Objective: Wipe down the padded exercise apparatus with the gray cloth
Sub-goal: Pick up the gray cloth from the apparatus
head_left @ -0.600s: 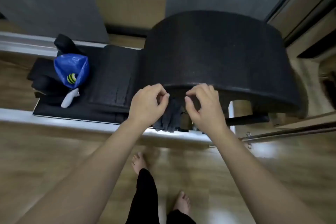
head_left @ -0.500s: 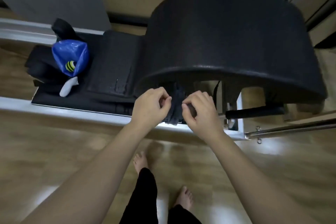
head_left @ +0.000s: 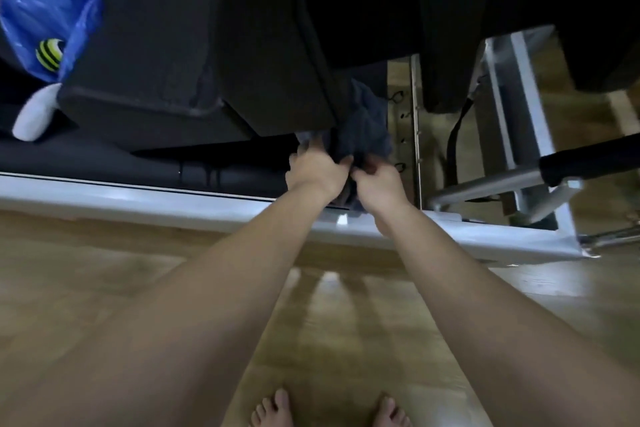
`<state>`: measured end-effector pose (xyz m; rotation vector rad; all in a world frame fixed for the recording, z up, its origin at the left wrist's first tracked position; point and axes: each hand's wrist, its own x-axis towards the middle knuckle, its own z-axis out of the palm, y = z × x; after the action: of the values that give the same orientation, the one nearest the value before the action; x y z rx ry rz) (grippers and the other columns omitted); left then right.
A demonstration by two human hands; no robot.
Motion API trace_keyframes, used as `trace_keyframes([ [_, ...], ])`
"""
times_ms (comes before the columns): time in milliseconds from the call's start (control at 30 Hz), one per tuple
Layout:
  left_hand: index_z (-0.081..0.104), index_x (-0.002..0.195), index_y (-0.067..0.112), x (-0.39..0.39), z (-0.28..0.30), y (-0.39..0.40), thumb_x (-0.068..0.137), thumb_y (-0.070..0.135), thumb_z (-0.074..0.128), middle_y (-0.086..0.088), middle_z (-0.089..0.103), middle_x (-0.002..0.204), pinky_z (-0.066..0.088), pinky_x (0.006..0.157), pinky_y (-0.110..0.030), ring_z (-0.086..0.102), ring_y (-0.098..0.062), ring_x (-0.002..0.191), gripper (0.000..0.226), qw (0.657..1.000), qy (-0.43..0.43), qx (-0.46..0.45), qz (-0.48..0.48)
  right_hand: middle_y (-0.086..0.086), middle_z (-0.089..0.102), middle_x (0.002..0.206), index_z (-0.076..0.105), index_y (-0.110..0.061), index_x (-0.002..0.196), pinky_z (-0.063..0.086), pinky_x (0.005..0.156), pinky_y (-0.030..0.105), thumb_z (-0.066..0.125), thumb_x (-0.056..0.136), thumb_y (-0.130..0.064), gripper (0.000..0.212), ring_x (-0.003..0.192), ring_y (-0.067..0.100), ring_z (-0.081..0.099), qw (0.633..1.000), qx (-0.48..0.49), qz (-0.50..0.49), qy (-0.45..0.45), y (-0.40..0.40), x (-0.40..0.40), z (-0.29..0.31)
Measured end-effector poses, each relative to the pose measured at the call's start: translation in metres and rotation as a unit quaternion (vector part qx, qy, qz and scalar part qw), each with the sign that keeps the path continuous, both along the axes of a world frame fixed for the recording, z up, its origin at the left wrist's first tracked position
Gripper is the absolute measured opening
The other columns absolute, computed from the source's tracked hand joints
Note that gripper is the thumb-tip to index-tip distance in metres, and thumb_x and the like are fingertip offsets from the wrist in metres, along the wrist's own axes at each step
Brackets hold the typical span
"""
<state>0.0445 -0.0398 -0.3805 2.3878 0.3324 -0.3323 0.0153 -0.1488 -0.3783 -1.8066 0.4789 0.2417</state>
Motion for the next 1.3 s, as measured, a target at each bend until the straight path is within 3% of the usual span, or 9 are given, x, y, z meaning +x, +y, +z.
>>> trace_keyframes([
  [67,0.042,0.141,0.015,0.007,-0.007,0.001,0.078,0.055,0.071,-0.015,0.058,0.13,0.045,0.098,-0.04,0.054,-0.037,0.12,0.08,0.999,0.008,-0.003,0.036,0.015,0.07,0.095,0.066,-0.021,0.1,0.058,0.083,0.054,0.053,0.093,-0.009,0.019,0.093,0.039,0.067,0.999,0.029,-0.023,0.005,0.003,0.001,-0.008],
  [167,0.064,0.118,0.008,0.011,-0.004,0.005,0.076,0.042,0.08,-0.014,0.07,0.112,0.055,0.087,-0.037,0.067,-0.033,0.104,0.057,0.987,0.061,-0.119,0.093,0.01,0.07,0.101,0.062,-0.03,0.089,0.055,0.084,0.045,0.048,0.094,-0.003,0.031,0.099,0.037,0.066,0.994,0.086,-0.06,0.031,0.004,0.0,-0.009],
  [300,0.071,0.109,0.018,-0.015,0.026,-0.004,0.064,0.048,0.069,-0.009,0.073,0.104,0.055,0.09,-0.043,0.068,-0.032,0.1,0.054,0.988,0.038,-0.139,0.054,0.012,0.072,0.111,0.065,-0.017,0.113,0.056,0.09,0.046,0.059,0.096,-0.022,0.019,0.098,0.029,0.069,0.976,0.163,-0.127,0.07,-0.008,-0.009,0.015],
  [433,0.072,0.098,0.015,-0.054,0.078,-0.023,0.081,0.025,0.066,-0.009,0.073,0.094,0.055,0.085,-0.039,0.068,-0.027,0.092,0.021,0.986,0.007,-0.166,-0.005,0.012,0.074,0.106,0.063,-0.014,0.12,0.06,0.081,0.051,0.07,0.088,-0.05,0.048,0.093,0.03,0.073,0.956,0.224,-0.138,0.132,-0.015,-0.041,0.072],
  [600,0.067,0.122,0.012,-0.089,0.201,-0.039,0.092,0.021,0.063,-0.002,0.059,0.105,0.043,0.086,-0.025,0.06,-0.019,0.099,0.031,0.979,-0.04,-0.189,-0.057,0.012,0.071,0.12,0.056,-0.022,0.134,0.057,0.083,0.059,0.084,0.062,-0.068,0.09,0.102,0.033,0.072,0.922,0.311,-0.169,0.156,-0.031,-0.083,0.186],
  [733,0.067,0.117,0.016,-0.108,0.316,-0.039,0.095,0.017,0.062,0.001,0.069,0.109,0.049,0.084,-0.024,0.064,-0.013,0.101,0.023,0.96,-0.034,-0.273,-0.051,0.011,0.074,0.115,0.063,-0.019,0.127,0.06,0.077,0.048,0.068,0.088,-0.051,0.051,0.101,0.03,0.072,0.91,0.361,-0.172,0.115,-0.054,-0.11,0.292],
  [967,0.068,0.101,0.023,-0.092,0.478,-0.067,0.099,0.013,0.057,-0.001,0.073,0.099,0.057,0.084,-0.035,0.069,-0.017,0.095,0.014,0.897,-0.057,-0.437,0.016,0.006,0.076,0.108,0.063,-0.023,0.119,0.06,0.08,0.049,0.067,0.094,-0.033,0.027,0.096,0.026,0.074,0.936,0.315,-0.159,0.004,-0.098,-0.088,0.455],
  [1133,0.066,0.113,0.015,-0.044,0.529,-0.088,0.101,0.021,0.055,-0.007,0.075,0.108,0.059,0.081,-0.04,0.071,-0.023,0.1,0.018,0.852,-0.022,-0.522,0.042,0.003,0.073,0.115,0.06,-0.025,0.126,0.059,0.082,0.052,0.067,0.094,-0.038,0.035,0.101,0.025,0.072,0.944,0.292,-0.146,-0.056,-0.133,-0.046,0.52],
  [1300,0.06,0.125,0.017,0.019,0.529,-0.113,0.101,0.021,0.056,-0.006,0.069,0.121,0.057,0.092,-0.041,0.068,-0.02,0.108,0.025,0.869,-0.027,-0.494,0.005,0.003,0.072,0.116,0.061,-0.024,0.124,0.06,0.08,0.052,0.064,0.096,-0.036,0.03,0.102,0.026,0.07,0.95,0.24,-0.182,-0.081,-0.161,-0.001,0.541],
])
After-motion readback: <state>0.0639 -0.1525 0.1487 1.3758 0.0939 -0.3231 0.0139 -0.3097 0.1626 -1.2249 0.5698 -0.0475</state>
